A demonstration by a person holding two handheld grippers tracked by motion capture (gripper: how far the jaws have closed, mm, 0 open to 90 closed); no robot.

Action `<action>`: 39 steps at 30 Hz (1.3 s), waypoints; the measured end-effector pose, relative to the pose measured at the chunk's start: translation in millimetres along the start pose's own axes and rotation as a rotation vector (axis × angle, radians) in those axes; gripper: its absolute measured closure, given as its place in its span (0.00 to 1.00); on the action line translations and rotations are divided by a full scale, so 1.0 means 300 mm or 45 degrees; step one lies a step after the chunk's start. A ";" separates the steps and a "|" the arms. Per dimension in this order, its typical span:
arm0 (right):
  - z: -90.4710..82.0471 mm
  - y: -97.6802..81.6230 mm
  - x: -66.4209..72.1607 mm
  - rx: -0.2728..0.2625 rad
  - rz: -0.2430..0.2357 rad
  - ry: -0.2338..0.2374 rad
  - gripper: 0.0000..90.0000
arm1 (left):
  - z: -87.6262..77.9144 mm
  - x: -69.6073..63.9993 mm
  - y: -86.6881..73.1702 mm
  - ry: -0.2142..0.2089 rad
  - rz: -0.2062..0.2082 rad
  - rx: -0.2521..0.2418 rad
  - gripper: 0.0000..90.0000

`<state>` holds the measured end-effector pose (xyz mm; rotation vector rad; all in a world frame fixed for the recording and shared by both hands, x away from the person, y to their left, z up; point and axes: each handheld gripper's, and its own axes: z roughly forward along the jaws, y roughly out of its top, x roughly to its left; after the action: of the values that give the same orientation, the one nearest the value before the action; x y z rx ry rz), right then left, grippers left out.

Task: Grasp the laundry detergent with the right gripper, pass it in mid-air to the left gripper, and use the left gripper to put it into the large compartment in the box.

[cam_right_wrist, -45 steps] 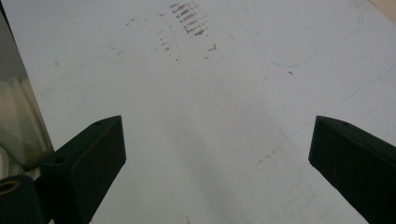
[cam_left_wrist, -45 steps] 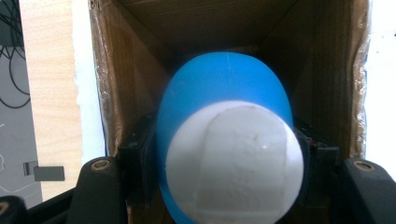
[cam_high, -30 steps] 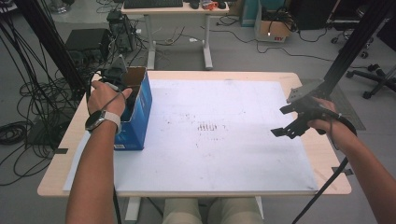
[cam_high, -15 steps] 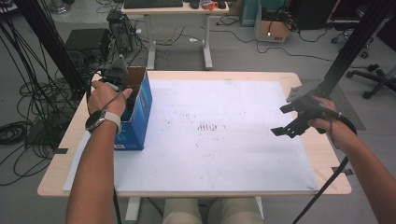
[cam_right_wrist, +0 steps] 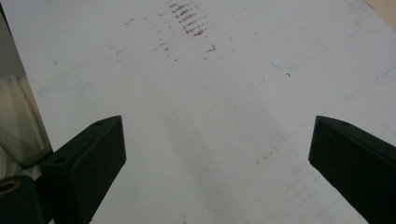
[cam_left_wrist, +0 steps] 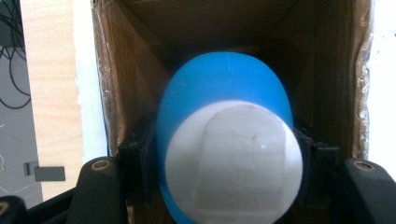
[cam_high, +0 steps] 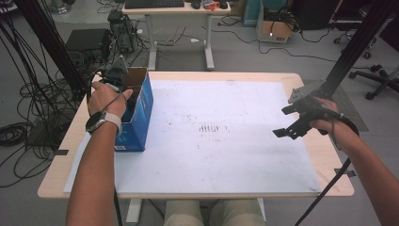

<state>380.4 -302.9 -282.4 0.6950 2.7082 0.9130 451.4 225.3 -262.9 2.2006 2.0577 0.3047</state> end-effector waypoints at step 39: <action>0.019 -0.007 0.001 0.011 -0.001 0.014 0.04 | 0.012 0.009 -0.011 -0.042 0.009 -0.083 0.31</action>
<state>381.2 -301.2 -288.1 0.6932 2.7229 0.9085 449.2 228.4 -266.8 2.1612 1.9948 0.3294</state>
